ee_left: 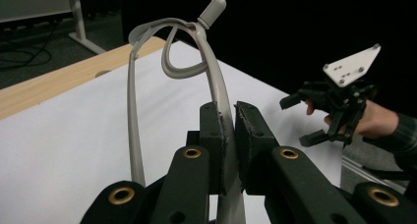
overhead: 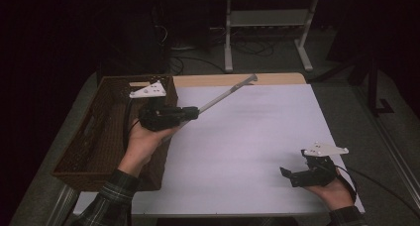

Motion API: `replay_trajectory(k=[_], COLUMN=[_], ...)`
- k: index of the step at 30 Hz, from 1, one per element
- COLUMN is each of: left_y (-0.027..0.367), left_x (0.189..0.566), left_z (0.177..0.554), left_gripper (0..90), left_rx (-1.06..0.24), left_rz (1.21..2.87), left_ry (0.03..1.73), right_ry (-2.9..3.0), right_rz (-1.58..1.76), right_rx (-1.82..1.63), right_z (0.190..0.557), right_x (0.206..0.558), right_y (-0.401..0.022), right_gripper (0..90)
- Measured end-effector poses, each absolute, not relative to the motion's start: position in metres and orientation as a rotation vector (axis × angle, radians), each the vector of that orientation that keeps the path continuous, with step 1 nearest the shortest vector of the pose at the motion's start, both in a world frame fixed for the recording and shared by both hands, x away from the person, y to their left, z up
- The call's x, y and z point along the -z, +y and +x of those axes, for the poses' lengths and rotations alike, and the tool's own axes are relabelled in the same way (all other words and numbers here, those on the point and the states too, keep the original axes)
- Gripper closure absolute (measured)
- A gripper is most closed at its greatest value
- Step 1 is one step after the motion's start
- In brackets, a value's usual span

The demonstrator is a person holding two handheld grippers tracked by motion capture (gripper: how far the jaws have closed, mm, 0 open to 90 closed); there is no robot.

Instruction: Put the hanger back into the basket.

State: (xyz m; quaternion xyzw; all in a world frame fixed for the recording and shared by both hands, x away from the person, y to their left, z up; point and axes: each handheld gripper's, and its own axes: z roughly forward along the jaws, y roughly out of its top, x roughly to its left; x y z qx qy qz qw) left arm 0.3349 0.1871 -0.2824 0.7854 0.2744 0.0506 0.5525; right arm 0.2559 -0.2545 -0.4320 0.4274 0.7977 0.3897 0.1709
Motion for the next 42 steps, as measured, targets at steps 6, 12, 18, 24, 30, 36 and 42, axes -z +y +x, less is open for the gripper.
replay_trajectory(k=[6,12,18,24,30,36,42], left_y=[0.207,0.233,0.255,0.279,0.302,0.327,0.358], left_x=[0.274,0.266,0.259,0.253,0.251,0.252,0.255], left_z=[0.334,0.33,0.326,0.319,0.31,0.3,0.289], left_gripper=[82.9,82.9,82.9,82.8,82.8,82.8,82.8], left_rx=[-0.129,-0.144,-0.156,-0.174,-0.19,-0.201,-0.219], left_rz=[1.838,1.815,1.784,1.774,1.768,1.756,1.742], left_ry=[0.659,0.685,0.704,0.729,0.748,0.78,0.818], right_ry=[2.266,2.268,2.268,2.266,2.273,2.275,2.276], right_rz=[1.211,1.212,1.224,1.229,1.231,1.237,1.237], right_rx=[-1.105,-1.098,-1.094,-1.088,-1.079,-1.06,-1.045], right_z=[0.256,0.257,0.257,0.257,0.257,0.258,0.26], right_x=[0.432,0.433,0.433,0.434,0.435,0.437,0.438], right_y=[-0.255,-0.255,-0.255,-0.255,-0.255,-0.255,-0.254], right_gripper=[0.2,0.2,0.2,0.2,0.2,0.2,0.2])
